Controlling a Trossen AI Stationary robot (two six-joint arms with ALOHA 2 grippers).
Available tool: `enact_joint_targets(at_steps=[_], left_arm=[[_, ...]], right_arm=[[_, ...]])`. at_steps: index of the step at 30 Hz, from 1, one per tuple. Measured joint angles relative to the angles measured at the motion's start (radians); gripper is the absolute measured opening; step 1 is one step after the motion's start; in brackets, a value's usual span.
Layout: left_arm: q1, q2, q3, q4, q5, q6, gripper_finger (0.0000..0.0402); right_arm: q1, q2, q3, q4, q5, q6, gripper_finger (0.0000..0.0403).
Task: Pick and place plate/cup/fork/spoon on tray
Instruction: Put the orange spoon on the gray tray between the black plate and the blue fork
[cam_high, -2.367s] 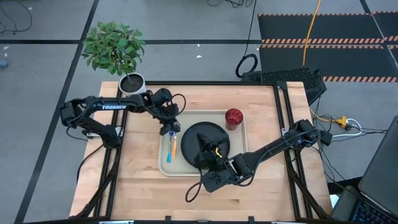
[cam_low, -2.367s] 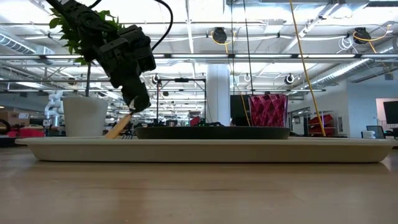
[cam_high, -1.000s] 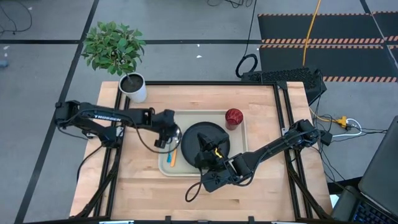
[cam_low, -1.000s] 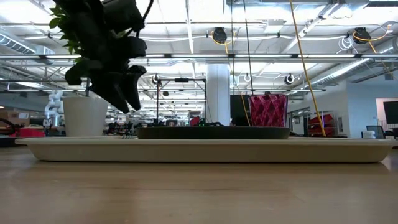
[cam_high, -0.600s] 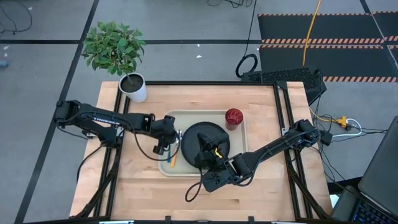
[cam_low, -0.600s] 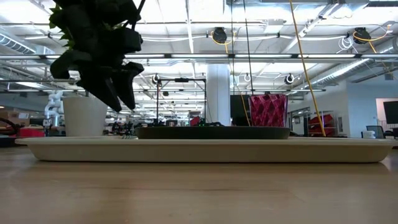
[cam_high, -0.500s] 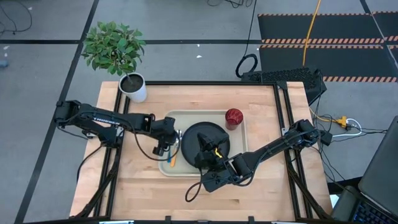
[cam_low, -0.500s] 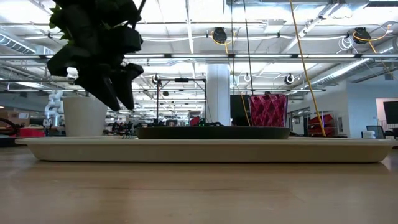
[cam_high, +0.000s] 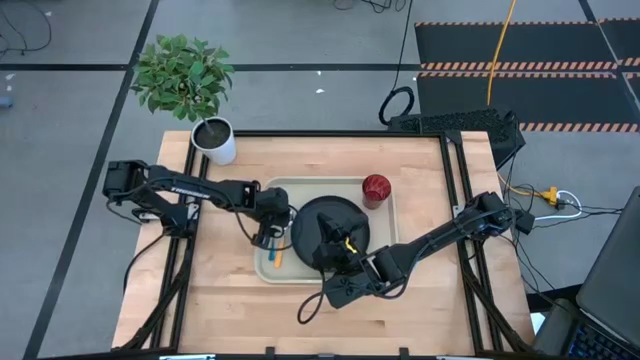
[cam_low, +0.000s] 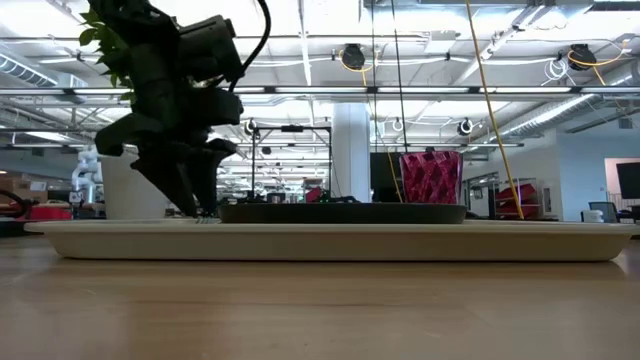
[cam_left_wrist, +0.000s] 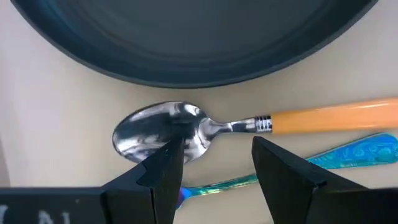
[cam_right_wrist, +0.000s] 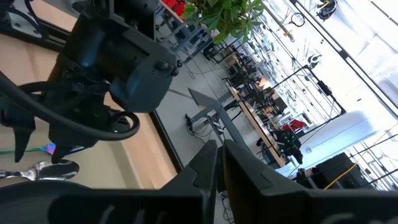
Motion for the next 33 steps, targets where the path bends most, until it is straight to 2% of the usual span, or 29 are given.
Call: enact_joint_targets(at_steps=[6,11,20,25,33], left_arm=[[0.025,-0.001,0.000,0.010,0.001,0.018,0.0195],[0.049,-0.001,0.000,0.015,0.053,0.023,0.0195],[0.113,0.015,0.000,0.045,0.056,0.027,0.0195],[0.146,0.034,0.002,0.143,0.017,-0.028,0.0195],[0.142,0.048,0.000,0.140,-0.056,0.008,0.0195]], right_arm=[[-0.006,0.000,0.000,0.000,0.000,0.000,0.0020],[-0.005,0.000,0.000,0.000,-0.001,0.000,0.0020],[-0.005,0.000,0.000,0.001,-0.001,0.000,0.0020],[-0.006,0.000,0.000,0.003,-0.001,0.000,0.0020],[-0.006,0.000,0.000,0.003,-0.001,0.000,0.0020]])
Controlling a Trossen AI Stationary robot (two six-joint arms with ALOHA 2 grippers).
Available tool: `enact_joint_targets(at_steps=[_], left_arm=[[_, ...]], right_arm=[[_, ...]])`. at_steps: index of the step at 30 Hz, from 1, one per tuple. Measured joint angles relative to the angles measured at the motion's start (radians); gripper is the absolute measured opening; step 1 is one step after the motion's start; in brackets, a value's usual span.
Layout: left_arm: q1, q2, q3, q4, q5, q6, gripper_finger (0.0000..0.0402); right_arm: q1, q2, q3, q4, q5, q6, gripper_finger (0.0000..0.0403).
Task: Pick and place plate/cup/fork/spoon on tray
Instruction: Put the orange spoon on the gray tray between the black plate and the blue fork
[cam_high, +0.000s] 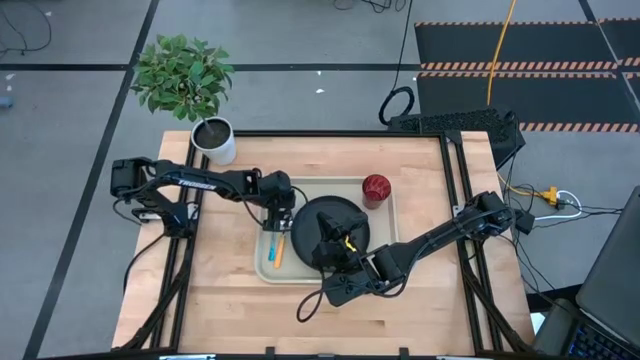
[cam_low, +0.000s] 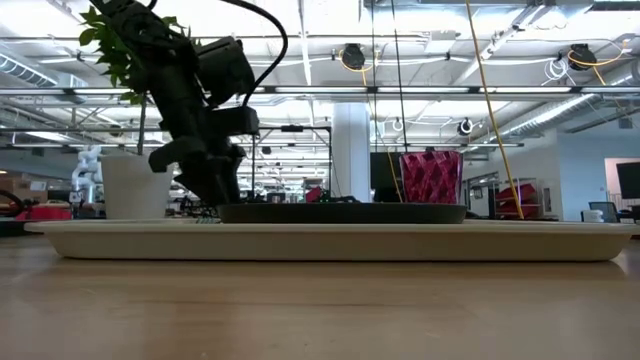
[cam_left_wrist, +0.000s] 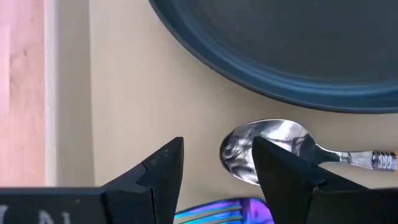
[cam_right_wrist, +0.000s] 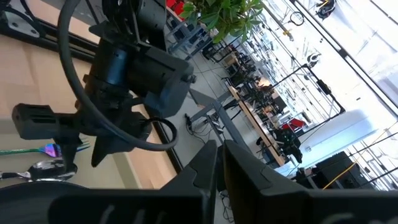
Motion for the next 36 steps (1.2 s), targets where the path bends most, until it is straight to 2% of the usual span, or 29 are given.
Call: enact_joint_targets(at_steps=[9,15,23,36], left_arm=[[0.000,0.000,0.000,-0.001,-0.078,0.012,0.0195],[0.000,0.000,0.000,-0.001,-0.113,0.012,0.0195],[-0.004,0.000,0.000,0.000,-0.112,0.017,0.0195],[-0.078,0.004,0.000,-0.001,-0.083,0.044,0.0195]], right_arm=[[0.000,0.000,0.000,0.000,-0.007,0.000,0.0020],[-0.004,0.000,0.000,0.000,-0.053,0.003,0.0020],[-0.006,0.000,0.000,0.000,-0.053,0.003,0.0020],[-0.009,0.000,0.000,0.000,-0.052,0.003,0.0020]])
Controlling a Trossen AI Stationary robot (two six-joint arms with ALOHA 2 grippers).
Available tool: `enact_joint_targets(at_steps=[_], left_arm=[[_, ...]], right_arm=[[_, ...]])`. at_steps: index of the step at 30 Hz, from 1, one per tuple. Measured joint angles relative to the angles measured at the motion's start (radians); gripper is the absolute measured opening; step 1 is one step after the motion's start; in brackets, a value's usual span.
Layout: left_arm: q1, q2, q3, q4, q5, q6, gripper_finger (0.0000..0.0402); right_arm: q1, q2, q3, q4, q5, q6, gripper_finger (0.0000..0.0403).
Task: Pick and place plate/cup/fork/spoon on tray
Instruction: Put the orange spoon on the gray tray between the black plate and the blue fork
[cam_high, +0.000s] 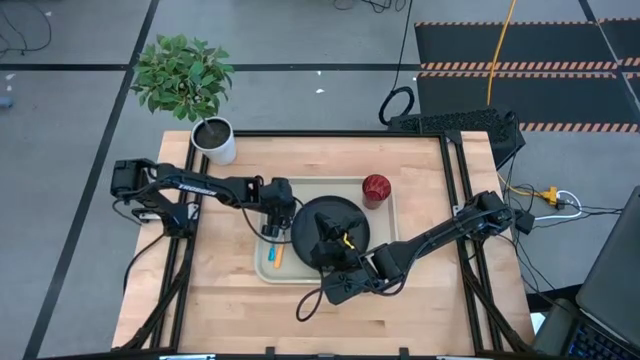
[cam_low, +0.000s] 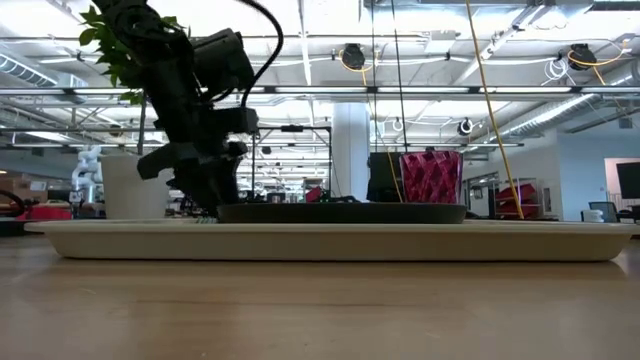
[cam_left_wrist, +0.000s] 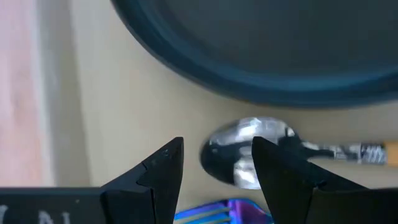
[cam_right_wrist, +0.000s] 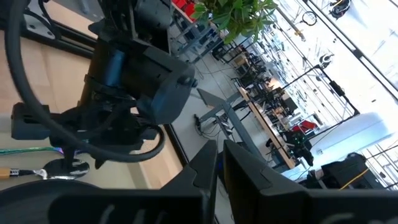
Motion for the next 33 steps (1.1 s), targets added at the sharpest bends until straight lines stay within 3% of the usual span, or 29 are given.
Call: enact_joint_targets(at_steps=[11,33], left_arm=[[0.004,0.070,0.000,0.035,-0.073,0.000,0.0195],[0.041,0.070,0.000,0.028,-0.085,-0.006,0.0195]], right_arm=[[-0.002,0.000,0.000,-0.001,0.000,0.000,0.0020],[-0.002,0.000,0.000,0.000,0.000,0.001,0.0020]])
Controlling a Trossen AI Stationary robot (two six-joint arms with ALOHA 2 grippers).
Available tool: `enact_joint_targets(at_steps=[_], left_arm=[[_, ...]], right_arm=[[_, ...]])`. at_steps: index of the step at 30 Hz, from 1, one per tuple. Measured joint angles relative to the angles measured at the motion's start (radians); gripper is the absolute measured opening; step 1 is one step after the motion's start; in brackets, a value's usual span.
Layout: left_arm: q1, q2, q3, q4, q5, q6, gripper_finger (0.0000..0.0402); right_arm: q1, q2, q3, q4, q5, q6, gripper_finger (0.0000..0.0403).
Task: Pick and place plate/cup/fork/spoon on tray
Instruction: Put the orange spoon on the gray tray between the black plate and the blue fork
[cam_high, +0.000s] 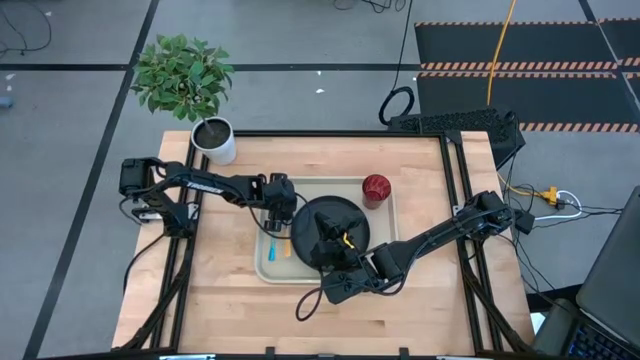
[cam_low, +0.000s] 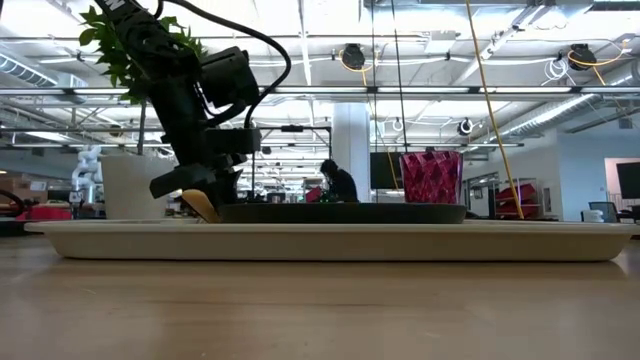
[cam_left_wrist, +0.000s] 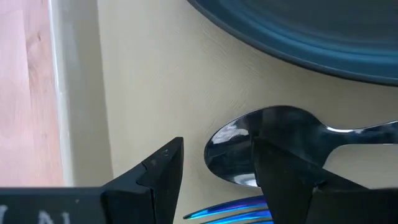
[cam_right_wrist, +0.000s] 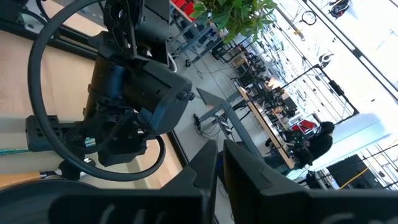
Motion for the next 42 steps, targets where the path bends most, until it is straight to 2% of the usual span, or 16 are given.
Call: enact_joint_targets(at_steps=[42], left_arm=[[-0.003,0.001,0.000,0.002,-0.049,0.024,0.0195]], right_arm=[[0.000,0.000,0.000,-0.003,-0.001,0.015,0.0020]])
